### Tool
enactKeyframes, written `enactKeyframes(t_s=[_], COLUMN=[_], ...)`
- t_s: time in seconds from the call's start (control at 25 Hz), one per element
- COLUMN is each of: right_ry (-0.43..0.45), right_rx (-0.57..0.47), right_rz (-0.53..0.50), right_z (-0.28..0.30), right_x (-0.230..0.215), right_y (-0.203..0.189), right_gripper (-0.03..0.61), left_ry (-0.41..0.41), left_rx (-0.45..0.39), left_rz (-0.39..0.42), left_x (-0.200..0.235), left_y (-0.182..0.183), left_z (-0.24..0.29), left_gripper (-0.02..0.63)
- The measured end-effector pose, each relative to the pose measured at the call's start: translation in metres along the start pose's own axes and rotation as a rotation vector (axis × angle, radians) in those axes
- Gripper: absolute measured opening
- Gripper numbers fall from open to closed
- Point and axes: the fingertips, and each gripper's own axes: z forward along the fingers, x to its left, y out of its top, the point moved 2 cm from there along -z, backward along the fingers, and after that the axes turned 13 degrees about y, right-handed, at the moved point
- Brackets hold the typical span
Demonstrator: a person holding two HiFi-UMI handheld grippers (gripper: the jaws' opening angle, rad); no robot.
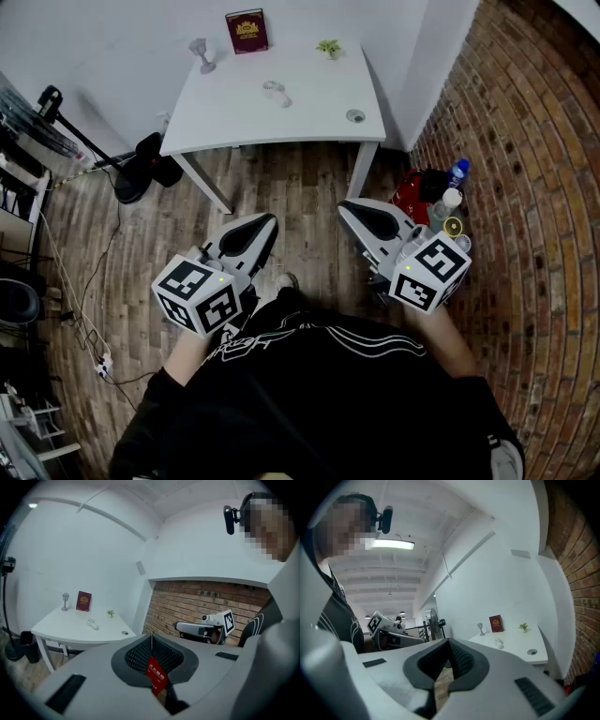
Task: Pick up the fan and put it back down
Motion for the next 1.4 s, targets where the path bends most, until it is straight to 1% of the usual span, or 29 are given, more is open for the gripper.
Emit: enactKeyframes(t_s=[0.16,0.4,0.48,0.52,0.56,0.6,0.64,0.68,0.76,0.88,1.04,1.16,1.24,1.4], right_ry=[-0.027,-0.09,-0.105,-0.11,-0.116,-0.122,-0.127,-0.13,-0.138,-0.162,-0.156,-0.167,-0.172,-0.174], right_rx=[0.003,-0.041,-0.032,-0.025,-0.019,-0.016,-0.018,-0.022,-0.023,-0.001,0.005,0.016,0.032,0.078], right_rz=[-0.011,-0.03,-0.034,-0.035,-0.035,-0.032,-0.027,-0.02,-0.009,-0.008,0.009,0.023,0.03,0.051], right_z=[0.001,-0.008,-0.008,-0.008,-0.007,-0.006,-0.004,-0.003,0.001,0.009,0.028,0.044,0.056,0.086], right_x=[-0.004,-0.019,-0.025,-0.029,-0.033,-0.037,-0.043,-0.049,-0.063,-0.088,-0.131,-0.167,-0.191,-0.235], right_y=[0.001,0.006,0.005,0.004,0.004,0.004,0.004,0.005,0.006,0.008,0.015,0.02,0.022,0.021], right_gripper=[0.0,-0.003,0.021,0.057,0.117,0.152,0.17,0.175,0.242,0.28,0.288,0.311,0.332,0.342], left_ry=[-0.002,-0.016,-0.02,-0.022,-0.023,-0.025,-0.026,-0.027,-0.028,-0.028,-0.024,-0.021,-0.025,-0.02], left_rx=[0.0,0.008,0.011,0.012,0.013,0.015,0.018,0.021,0.027,0.035,0.049,0.061,0.069,0.086], left_rz=[0.002,0.001,0.0,-0.002,-0.004,-0.006,-0.007,-0.008,-0.008,-0.016,-0.022,-0.039,-0.049,-0.069], left_x=[0.004,0.008,0.01,0.011,0.013,0.015,0.018,0.022,0.03,0.044,0.071,0.092,0.104,0.131], left_y=[0.0,-0.001,-0.001,-0.001,0.0,0.0,0.0,0.001,0.003,0.009,0.021,0.032,0.039,0.048], left_z=[0.002,0.014,0.019,0.022,0.026,0.029,0.033,0.038,0.05,0.072,0.11,0.143,0.164,0.201], left_gripper=[0.033,0.032,0.033,0.033,0.033,0.032,0.033,0.033,0.033,0.032,0.032,0.034,0.033,0.033])
